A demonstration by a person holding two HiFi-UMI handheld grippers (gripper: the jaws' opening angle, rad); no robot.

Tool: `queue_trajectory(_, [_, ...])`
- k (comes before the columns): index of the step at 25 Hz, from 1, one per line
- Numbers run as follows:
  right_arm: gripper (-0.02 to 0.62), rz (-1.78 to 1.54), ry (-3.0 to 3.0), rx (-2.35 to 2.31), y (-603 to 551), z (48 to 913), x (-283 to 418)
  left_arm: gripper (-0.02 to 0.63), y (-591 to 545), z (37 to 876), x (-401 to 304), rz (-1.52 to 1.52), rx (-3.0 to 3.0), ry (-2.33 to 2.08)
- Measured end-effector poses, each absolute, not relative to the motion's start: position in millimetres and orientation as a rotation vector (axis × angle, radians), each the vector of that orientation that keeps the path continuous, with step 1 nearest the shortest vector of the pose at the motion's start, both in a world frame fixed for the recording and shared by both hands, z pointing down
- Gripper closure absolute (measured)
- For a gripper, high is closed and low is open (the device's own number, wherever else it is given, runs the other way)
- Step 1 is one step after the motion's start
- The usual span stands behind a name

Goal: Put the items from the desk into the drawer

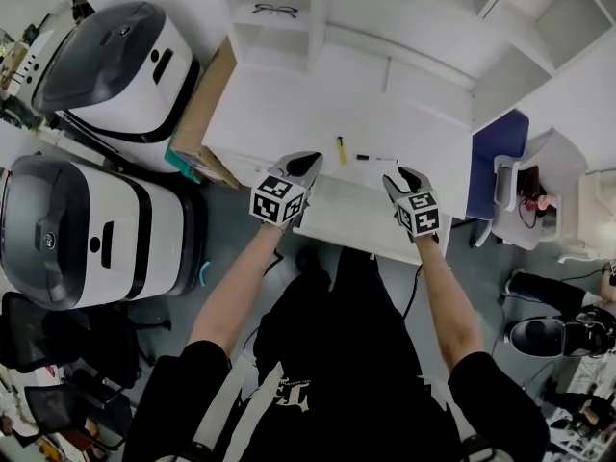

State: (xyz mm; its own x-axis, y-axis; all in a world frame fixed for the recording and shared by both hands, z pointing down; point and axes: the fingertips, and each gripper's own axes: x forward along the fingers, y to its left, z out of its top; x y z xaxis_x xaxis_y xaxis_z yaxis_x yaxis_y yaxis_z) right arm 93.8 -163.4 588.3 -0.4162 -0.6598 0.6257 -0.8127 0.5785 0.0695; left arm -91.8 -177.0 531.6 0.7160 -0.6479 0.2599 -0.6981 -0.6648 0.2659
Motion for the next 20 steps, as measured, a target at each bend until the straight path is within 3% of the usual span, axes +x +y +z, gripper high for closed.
queue_trajectory(20, [0.414, 0.373, -2.234, 1.196, -203, 602, 96, 0.606, -213, 550, -74, 0.255, 2.555, -1.032])
